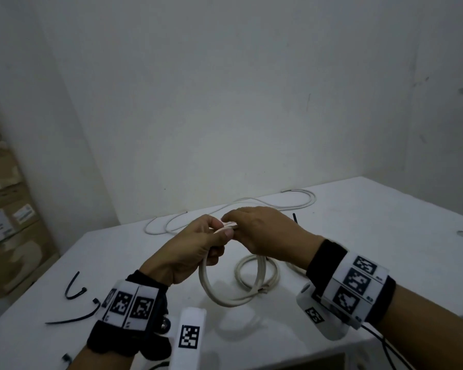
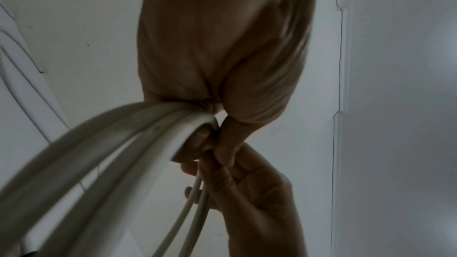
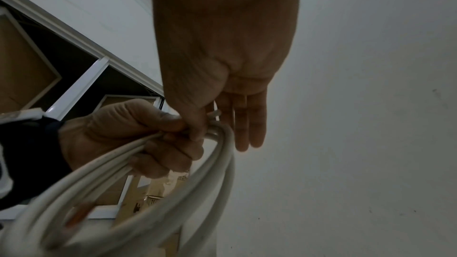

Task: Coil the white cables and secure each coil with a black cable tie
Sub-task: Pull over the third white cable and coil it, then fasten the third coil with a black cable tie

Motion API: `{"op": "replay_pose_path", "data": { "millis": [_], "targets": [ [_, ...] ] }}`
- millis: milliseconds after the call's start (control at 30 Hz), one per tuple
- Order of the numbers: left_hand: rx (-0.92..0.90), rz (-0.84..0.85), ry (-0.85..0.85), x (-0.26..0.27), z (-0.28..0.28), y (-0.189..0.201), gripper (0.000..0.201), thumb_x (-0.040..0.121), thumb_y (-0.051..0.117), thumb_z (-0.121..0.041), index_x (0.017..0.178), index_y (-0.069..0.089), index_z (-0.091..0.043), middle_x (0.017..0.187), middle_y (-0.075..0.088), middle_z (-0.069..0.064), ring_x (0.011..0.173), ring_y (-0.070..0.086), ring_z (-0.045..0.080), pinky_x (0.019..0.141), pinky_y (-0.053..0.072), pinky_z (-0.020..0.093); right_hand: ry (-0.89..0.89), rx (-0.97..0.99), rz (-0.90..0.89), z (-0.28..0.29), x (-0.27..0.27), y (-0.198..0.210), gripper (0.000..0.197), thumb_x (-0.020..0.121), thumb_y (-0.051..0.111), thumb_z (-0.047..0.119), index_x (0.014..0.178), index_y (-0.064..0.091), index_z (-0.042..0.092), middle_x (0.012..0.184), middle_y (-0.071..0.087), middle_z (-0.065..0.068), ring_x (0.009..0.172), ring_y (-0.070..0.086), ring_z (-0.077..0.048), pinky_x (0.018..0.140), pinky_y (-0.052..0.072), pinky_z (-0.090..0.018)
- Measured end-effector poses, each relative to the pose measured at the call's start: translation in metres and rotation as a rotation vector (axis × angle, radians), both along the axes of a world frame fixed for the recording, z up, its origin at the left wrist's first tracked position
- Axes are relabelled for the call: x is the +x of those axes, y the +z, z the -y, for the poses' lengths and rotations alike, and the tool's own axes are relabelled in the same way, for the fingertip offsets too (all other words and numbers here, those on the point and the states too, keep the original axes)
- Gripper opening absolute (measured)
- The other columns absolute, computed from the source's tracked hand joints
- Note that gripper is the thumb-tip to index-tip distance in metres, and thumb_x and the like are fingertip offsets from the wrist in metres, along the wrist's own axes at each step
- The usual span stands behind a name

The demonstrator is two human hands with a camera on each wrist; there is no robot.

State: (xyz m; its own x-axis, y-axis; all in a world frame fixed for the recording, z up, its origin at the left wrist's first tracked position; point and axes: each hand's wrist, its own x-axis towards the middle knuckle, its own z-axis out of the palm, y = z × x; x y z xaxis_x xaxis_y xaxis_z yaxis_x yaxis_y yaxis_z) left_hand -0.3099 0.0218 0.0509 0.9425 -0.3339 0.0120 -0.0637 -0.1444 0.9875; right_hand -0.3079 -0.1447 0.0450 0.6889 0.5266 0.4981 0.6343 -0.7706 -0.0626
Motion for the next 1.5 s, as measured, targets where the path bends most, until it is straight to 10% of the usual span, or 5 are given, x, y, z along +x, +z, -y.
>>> {"op": "replay_pose_path", "data": {
  "millis": [600,933,1133,1500],
  "targets": [
    [-0.189,-0.011,0.160,-0.026,-0.070,-0.033,0.032,0.095,0.051,-0.027,0.104,0.064,0.001,0.061,0.052,0.004,0.054,0.052,0.020,0.057,0.053,0.034,0.004,0.292,-0.303,-0.064,0.008,-0.027,0.017,0.098,0.041,0.015,0.098,0.053,0.003,0.086,0.063,-0.018,0.074,0.057,-0.032,0.067,0.047,-0.041],
    [-0.277,0.045,0.526,-0.027,-0.175,-0.048,0.021,0.099,0.045,-0.013,0.103,0.063,-0.004,0.062,0.041,0.002,0.040,0.032,0.006,0.036,0.026,0.017,0.177,0.563,-0.673,-0.185,0.028,-0.052,0.019,0.096,0.049,0.018,0.091,0.058,0.002,0.086,0.068,-0.018,0.062,0.068,-0.027,0.053,0.055,-0.030],
    [-0.245,0.051,0.601,-0.036,-0.220,-0.035,0.021,0.098,0.044,-0.012,0.104,0.063,-0.003,0.057,0.041,-0.001,0.036,0.029,0.004,0.035,0.023,0.013,0.387,0.690,-1.054,-0.192,0.051,-0.049,0.037,0.094,0.054,0.037,0.125,0.053,0.016,0.101,0.066,-0.012,0.084,0.068,-0.025,0.065,0.057,-0.037],
    [-0.208,0.084,0.684,-0.057,-0.287,-0.035,0.021,0.097,0.046,-0.012,0.103,0.064,-0.002,0.057,0.040,-0.002,0.037,0.027,0.004,0.033,0.023,0.015,0.240,-0.223,-0.794,-0.305,0.079,-0.071,0.039,0.095,0.044,0.014,0.133,0.051,0.021,0.092,0.053,-0.002,0.056,0.057,-0.018,0.044,0.046,-0.021]
  ]
}}
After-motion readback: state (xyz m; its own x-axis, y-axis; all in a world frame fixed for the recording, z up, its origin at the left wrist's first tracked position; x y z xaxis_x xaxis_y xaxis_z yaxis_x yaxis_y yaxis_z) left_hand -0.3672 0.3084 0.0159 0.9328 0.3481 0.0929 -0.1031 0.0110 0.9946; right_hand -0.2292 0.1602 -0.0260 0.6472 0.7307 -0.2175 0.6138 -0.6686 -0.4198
